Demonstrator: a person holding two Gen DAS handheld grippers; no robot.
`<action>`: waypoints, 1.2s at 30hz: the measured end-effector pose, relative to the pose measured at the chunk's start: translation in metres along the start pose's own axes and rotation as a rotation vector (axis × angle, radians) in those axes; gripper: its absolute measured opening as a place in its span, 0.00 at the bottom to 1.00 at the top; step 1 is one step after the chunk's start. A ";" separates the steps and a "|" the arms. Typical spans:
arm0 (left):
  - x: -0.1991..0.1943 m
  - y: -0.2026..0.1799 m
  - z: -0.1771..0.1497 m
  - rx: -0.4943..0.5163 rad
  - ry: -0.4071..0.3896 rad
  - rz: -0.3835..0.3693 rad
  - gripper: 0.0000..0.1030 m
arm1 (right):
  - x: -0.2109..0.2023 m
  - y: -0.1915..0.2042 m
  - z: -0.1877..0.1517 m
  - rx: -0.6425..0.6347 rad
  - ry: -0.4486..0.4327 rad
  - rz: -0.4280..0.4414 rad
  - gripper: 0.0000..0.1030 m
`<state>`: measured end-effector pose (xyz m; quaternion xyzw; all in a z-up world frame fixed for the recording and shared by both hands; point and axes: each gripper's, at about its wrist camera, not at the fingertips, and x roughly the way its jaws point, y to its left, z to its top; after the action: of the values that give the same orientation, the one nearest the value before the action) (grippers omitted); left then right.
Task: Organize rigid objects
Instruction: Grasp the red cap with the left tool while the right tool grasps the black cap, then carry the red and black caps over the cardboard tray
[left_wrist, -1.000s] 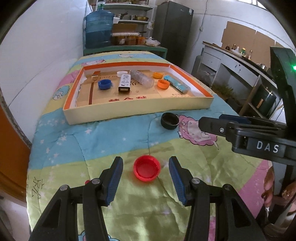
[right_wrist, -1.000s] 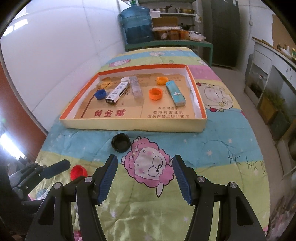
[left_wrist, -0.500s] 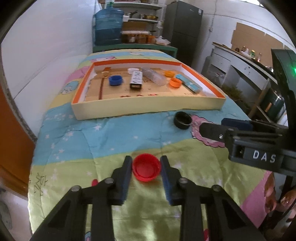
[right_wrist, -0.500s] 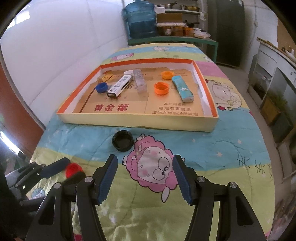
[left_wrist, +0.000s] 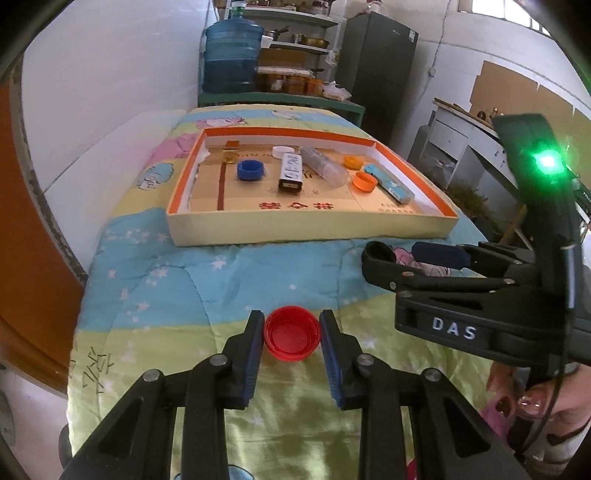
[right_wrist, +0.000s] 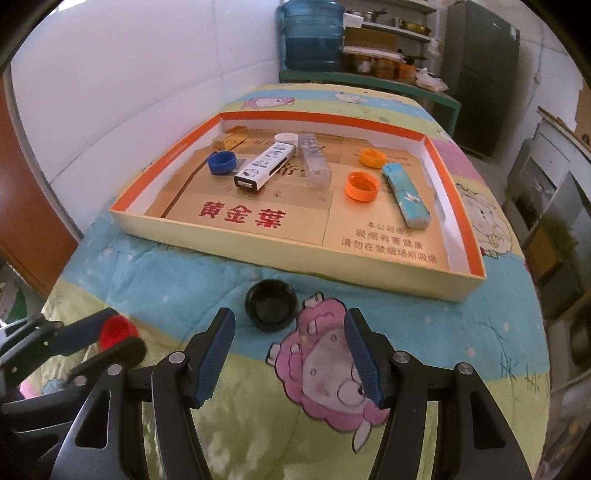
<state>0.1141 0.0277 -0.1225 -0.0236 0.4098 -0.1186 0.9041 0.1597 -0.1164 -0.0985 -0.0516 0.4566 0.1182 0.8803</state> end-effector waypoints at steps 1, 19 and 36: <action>-0.001 0.001 0.001 -0.002 -0.002 0.001 0.30 | 0.002 0.000 0.002 -0.004 -0.001 -0.005 0.61; -0.001 0.007 0.008 -0.026 -0.007 -0.011 0.30 | -0.004 -0.010 0.006 0.036 -0.005 0.057 0.29; -0.019 0.014 0.056 -0.036 -0.090 -0.018 0.30 | -0.047 -0.019 0.031 0.038 -0.102 0.048 0.29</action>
<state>0.1462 0.0425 -0.0733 -0.0487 0.3706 -0.1183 0.9199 0.1634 -0.1364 -0.0422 -0.0179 0.4146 0.1331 0.9000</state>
